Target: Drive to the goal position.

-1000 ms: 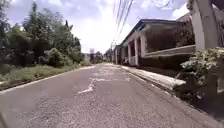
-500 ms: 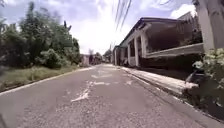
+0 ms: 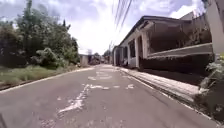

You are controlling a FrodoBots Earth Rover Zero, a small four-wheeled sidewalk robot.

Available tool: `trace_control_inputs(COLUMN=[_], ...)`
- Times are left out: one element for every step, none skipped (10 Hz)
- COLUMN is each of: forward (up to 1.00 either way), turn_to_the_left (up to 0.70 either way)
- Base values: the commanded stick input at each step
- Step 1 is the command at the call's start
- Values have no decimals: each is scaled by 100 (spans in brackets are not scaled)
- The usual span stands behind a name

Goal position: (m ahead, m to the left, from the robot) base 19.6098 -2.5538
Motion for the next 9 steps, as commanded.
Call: trace_control_inputs(forward=[70,70,70,70,70,70,70,70,70], turn_to_the_left=[0,0,0,0,0,0,0,0,0])
